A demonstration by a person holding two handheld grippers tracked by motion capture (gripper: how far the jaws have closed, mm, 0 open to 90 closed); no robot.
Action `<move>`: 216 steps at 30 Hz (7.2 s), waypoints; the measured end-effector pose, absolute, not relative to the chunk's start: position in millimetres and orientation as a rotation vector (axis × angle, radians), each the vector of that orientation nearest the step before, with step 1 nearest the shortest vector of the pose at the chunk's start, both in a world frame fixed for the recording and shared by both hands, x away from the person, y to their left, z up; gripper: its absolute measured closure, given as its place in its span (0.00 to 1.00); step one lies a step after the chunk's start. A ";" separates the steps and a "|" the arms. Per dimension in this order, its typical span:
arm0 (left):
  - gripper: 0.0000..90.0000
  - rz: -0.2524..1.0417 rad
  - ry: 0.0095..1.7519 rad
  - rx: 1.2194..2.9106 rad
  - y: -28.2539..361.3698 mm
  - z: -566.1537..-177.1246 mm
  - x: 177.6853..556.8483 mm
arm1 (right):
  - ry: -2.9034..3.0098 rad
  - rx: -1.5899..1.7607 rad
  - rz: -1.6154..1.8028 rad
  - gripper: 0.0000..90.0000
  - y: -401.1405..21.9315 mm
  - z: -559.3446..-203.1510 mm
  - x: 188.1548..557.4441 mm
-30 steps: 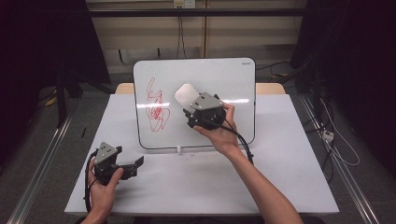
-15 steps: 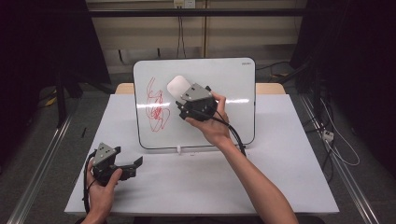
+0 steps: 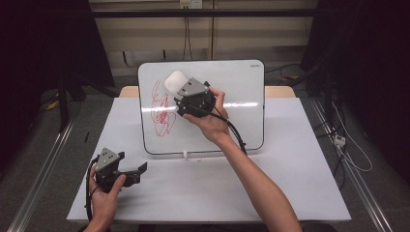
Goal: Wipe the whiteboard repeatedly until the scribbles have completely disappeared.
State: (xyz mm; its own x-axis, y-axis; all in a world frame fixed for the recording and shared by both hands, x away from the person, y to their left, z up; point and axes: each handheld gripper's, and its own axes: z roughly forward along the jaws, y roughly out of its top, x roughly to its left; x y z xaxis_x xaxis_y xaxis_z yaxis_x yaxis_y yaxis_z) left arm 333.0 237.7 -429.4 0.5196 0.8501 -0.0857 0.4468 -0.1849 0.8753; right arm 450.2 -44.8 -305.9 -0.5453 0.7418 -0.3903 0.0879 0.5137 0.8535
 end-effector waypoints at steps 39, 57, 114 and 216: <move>0.07 0.513 1.071 1.822 241.4 -429.4 334.0 | 1.965 0.644 0.888 0.35 7.1 -303.2 485.8; 0.07 0.510 1.072 1.824 241.8 -429.5 334.8 | 1.952 0.652 0.872 0.35 10.7 -305.6 485.7; 0.08 0.513 1.073 1.828 242.0 -429.9 334.9 | 2.012 0.589 0.844 0.35 13.1 -320.6 473.5; 0.08 0.514 1.070 1.830 240.9 -430.0 335.4 | 2.043 0.513 0.784 0.35 35.4 -339.0 459.6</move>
